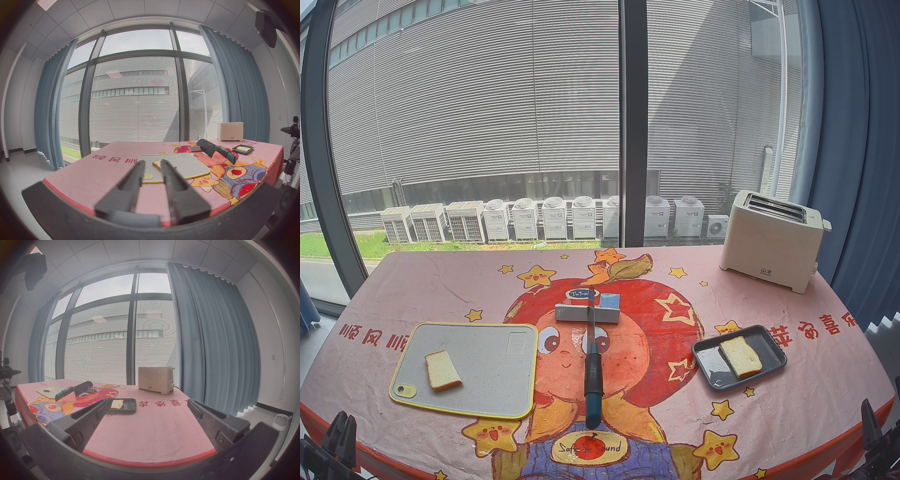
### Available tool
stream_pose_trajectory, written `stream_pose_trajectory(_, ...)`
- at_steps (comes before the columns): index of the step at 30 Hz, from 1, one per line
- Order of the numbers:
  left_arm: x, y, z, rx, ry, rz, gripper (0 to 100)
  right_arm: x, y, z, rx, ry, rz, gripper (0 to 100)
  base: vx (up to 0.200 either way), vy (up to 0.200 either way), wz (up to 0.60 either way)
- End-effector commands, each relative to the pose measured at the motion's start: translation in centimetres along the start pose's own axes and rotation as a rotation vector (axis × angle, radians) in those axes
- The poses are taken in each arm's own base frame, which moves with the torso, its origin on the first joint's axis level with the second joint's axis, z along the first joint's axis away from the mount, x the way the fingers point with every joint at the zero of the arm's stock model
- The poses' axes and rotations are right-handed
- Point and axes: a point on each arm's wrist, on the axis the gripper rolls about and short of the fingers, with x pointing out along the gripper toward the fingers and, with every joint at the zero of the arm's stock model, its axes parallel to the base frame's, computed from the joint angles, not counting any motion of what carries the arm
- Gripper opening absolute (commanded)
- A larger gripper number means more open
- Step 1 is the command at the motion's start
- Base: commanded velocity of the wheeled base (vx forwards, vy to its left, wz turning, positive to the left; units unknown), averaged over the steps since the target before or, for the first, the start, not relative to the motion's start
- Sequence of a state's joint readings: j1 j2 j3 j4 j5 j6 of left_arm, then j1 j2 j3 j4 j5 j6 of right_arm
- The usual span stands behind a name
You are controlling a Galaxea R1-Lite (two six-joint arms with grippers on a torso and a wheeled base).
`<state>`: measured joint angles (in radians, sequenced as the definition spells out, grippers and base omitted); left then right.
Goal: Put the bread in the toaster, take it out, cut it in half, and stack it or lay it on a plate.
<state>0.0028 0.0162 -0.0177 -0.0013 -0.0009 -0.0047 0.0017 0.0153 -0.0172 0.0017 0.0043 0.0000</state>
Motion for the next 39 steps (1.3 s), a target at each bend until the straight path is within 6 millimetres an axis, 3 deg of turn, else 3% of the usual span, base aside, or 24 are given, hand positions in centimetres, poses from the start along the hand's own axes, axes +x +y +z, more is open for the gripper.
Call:
stream_pose_trajectory(1,0.01,0.0,-0.52,0.0,0.001,0.001,100,0.0,0.0,-0.47,0.0,0.0,0.0,100,0.0,0.0,0.0)
stream_pose_trajectory(39,0.0,0.0,-0.37,-0.001,-0.014,-0.002,100,0.0,0.0,-0.48,0.0,0.002,0.0,100,0.0,0.0,0.0)
